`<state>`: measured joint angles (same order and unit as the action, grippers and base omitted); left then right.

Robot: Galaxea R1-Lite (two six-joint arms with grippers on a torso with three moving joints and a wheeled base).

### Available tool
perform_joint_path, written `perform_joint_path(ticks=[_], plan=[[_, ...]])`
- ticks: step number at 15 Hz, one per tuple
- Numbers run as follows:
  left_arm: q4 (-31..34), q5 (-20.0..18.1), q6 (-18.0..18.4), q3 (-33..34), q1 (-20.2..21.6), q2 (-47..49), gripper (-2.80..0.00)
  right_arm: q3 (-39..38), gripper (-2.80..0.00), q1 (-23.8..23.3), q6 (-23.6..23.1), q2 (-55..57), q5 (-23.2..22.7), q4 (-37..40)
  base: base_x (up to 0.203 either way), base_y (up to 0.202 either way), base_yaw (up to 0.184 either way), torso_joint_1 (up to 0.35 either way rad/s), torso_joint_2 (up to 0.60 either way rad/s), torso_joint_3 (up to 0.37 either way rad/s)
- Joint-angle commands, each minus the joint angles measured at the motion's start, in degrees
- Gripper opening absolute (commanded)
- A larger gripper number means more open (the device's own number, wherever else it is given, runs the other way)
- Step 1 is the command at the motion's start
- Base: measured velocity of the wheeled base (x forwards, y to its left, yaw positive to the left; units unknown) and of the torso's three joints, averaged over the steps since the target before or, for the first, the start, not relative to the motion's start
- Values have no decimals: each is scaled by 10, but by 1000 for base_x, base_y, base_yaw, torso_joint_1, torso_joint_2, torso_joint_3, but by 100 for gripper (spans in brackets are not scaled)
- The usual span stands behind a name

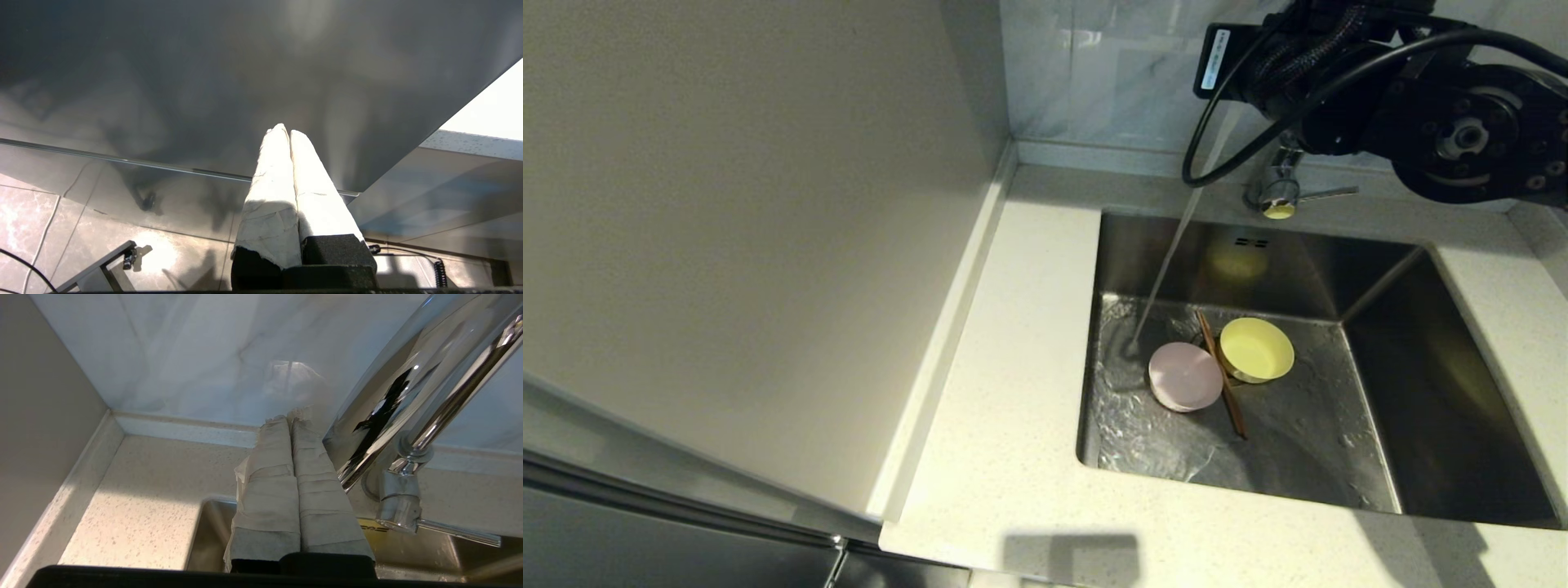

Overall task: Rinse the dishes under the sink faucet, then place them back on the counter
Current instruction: Wait for the water to rinse the bowl

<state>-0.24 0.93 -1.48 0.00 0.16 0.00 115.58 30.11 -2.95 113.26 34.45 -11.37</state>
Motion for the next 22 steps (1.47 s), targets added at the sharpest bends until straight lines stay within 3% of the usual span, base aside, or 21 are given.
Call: perform_joint_path(ticks=[1,7,16,22], plan=[[0,0,0,0,0,-2,-280,0,-280,-17,0,0,6,-6,0,0,0,0,0,0],[0,0,0,0,0,-2,-280,-1,-280,-26,3,-9,27,0,0,0,0,0,0,0],[0,0,0,0,0,-2,-280,-2,-280,-81,7,-36,63,82,0,0,0,0,0,0],[0,0,0,0,0,-2,-280,-2,-280,-76,26,-54,26,87,0,0,0,0,0,0]])
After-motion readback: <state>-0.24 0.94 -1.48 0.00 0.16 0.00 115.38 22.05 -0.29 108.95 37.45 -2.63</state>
